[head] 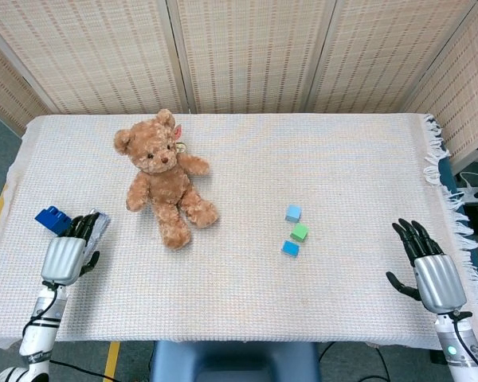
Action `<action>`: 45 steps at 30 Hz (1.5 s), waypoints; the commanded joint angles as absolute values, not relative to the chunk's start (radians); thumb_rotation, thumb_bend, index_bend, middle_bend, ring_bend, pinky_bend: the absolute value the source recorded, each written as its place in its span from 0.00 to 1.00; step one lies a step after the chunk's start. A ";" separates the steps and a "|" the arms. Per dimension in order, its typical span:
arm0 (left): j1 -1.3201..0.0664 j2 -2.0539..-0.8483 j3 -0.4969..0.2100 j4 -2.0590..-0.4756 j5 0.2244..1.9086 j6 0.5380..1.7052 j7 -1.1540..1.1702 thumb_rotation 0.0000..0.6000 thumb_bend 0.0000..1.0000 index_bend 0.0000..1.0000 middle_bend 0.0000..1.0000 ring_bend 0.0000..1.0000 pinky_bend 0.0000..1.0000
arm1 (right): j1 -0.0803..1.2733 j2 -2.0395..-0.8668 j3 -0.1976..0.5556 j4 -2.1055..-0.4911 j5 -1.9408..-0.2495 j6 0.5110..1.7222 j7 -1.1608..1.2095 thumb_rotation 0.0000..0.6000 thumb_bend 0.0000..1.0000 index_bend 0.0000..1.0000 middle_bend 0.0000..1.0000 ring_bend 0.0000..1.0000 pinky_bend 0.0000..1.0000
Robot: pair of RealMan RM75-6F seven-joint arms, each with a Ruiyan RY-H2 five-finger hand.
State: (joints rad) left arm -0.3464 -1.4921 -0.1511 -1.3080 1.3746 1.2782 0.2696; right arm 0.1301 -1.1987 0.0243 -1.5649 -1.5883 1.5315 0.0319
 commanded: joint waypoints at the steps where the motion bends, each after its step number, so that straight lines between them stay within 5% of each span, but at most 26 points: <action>1: -0.390 -1.534 -0.187 -1.283 1.335 1.237 0.307 1.00 0.37 0.01 0.13 0.12 0.40 | 0.131 -1.206 0.035 -1.494 -1.670 1.617 0.163 1.00 0.12 0.00 0.03 0.00 0.25; 19: -0.511 -1.741 -0.287 -1.083 1.233 1.247 0.442 1.00 0.35 0.03 0.14 0.14 0.41 | 0.106 -1.171 0.021 -1.496 -1.702 1.657 0.228 1.00 0.12 0.02 0.03 0.00 0.25; 33: -0.568 -1.755 -0.388 -1.282 1.020 1.218 0.581 1.00 0.36 0.07 0.18 0.17 0.44 | 0.108 -1.175 0.019 -1.503 -1.701 1.640 0.245 1.00 0.12 0.04 0.03 0.00 0.25; 45: -0.629 -1.861 -0.434 -1.158 0.989 1.297 0.553 1.00 0.36 0.19 0.31 0.28 0.48 | 0.108 -1.176 0.020 -1.505 -1.704 1.639 0.250 1.00 0.12 0.04 0.03 0.00 0.25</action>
